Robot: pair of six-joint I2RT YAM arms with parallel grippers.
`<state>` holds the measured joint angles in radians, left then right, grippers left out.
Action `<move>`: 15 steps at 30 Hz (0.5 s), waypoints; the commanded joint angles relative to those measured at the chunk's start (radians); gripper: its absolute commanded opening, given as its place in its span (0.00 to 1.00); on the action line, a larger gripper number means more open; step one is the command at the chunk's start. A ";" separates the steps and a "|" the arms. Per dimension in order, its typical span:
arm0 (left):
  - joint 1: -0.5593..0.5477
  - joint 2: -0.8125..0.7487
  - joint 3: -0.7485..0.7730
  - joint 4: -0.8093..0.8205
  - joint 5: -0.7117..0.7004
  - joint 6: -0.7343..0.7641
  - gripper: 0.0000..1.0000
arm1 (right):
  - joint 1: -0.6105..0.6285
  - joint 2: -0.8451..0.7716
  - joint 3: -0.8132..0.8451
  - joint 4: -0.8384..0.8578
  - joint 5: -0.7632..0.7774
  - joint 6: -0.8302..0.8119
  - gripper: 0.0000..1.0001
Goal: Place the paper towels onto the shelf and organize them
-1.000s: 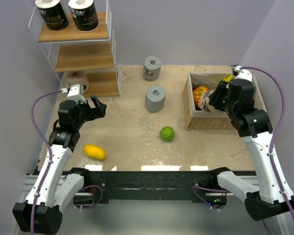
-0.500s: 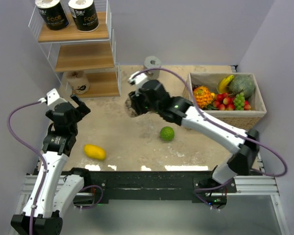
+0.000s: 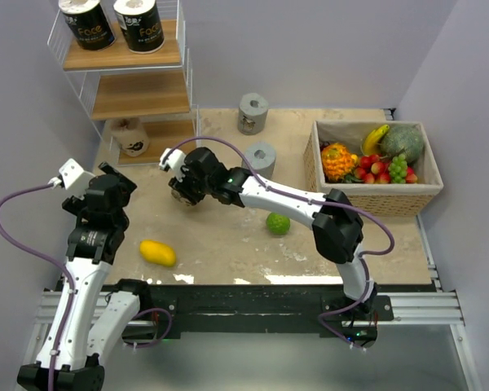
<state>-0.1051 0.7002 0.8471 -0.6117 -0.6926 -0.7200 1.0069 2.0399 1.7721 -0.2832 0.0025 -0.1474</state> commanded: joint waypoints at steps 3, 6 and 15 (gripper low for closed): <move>-0.002 0.009 -0.011 0.061 -0.013 -0.050 0.95 | 0.004 0.002 -0.005 0.167 -0.030 -0.144 0.27; -0.004 0.007 -0.028 0.078 0.025 -0.065 0.95 | 0.007 0.042 -0.003 0.168 -0.030 -0.178 0.29; -0.004 0.059 -0.016 0.092 0.180 0.033 0.96 | 0.012 0.033 -0.003 0.197 -0.052 -0.144 0.44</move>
<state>-0.1055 0.7559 0.8246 -0.5652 -0.6056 -0.7387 1.0100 2.1239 1.7588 -0.1928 -0.0219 -0.2924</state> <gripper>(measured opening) 0.947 0.420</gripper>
